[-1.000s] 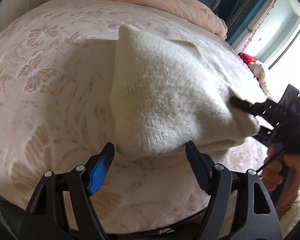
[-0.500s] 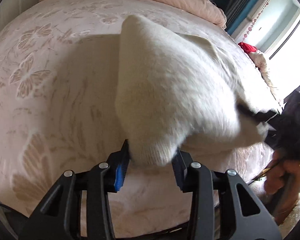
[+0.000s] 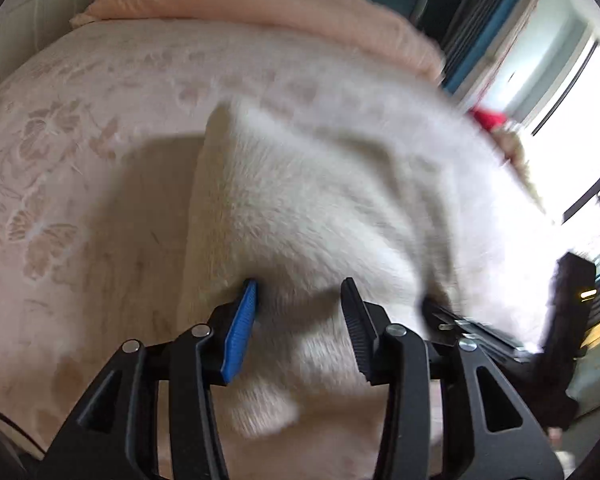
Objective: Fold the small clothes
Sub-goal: 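Open both grippers and release the folded sweater onto the bed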
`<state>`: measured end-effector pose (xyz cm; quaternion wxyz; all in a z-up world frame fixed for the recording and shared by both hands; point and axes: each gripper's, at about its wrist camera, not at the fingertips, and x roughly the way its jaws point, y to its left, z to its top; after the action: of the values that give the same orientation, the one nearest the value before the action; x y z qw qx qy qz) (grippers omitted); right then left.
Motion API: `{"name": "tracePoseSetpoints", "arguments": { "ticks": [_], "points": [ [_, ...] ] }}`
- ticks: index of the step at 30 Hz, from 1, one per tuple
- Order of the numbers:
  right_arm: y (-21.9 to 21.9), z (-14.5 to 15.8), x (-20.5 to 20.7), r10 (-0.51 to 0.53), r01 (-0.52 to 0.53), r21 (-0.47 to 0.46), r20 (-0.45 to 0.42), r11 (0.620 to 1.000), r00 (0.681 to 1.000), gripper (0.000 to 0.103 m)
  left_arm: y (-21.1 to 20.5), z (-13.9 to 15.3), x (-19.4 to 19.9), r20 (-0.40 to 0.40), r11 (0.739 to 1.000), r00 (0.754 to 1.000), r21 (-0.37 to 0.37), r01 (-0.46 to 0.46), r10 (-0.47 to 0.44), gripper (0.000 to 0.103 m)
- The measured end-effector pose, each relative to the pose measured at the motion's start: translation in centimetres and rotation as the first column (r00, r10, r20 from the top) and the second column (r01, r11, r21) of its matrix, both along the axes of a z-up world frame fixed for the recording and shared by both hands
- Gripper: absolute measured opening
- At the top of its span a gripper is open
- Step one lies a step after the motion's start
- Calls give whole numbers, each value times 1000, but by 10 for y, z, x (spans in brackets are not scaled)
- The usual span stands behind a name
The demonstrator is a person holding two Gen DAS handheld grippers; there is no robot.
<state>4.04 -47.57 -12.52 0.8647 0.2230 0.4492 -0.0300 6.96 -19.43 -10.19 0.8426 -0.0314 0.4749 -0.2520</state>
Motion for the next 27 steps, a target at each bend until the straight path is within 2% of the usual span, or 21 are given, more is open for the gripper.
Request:
{"name": "tracePoseSetpoints", "arguments": {
  "ticks": [2,4,5,7,8,10,11,12,15,16,18,19,20,21,23,25,27],
  "points": [
    [-4,21,-10,-31,28,71,39,997,999,1,-7,3,-7,80,999,997,54,5,-9,43],
    [2,43,-19,-9,6,36,103,999,995,1,-10,5,-10,89,997,996,71,12,-19,47],
    [5,40,-16,1,-1,4,86,1000,996,1,-11,3,-9,91,997,996,76,11,-18,48],
    [4,2,-2,14,-18,-81,-45,997,999,0,-14,2,-9,103,996,994,90,14,-24,48],
    [2,-5,-3,21,-24,-66,-45,998,999,0,-17,4,-10,99,994,995,105,15,-26,48],
    [4,20,-12,-4,3,-59,-10,998,1000,0,-16,13,-16,120,993,992,119,9,-24,49],
    [8,34,-17,-12,13,-58,25,998,1000,8,-12,22,-21,124,993,992,117,9,-23,49],
    [11,49,-21,-8,11,-45,74,999,997,8,-7,28,-24,125,995,992,104,7,-21,49],
    [33,78,-15,74,-66,-65,130,996,989,8,5,28,-31,113,994,994,107,-14,2,52],
    [38,78,-4,99,-87,-96,117,991,988,8,6,19,-28,77,992,997,125,-18,8,52],
    [41,53,30,115,-112,-150,12,982,993,7,10,4,-24,27,991,999,134,-26,22,54],
    [36,30,49,99,-110,-174,-74,979,992,0,13,0,-24,34,990,999,133,-35,31,56],
    [34,15,58,96,-114,-178,-107,977,990,0,13,-2,-25,44,989,999,142,-33,27,59],
    [31,9,65,98,-112,-153,-94,982,991,0,11,-3,-25,50,988,998,151,-30,23,59],
    [26,25,59,70,-77,-98,-76,992,995,0,13,0,-25,44,989,999,144,-38,32,59],
    [22,58,25,42,-41,-68,16,997,999,3,22,6,-25,9,994,999,96,-46,45,59],
    [19,61,-12,16,-13,-62,53,998,998,6,32,11,-28,4,996,998,71,-61,61,58]
  ]
}}
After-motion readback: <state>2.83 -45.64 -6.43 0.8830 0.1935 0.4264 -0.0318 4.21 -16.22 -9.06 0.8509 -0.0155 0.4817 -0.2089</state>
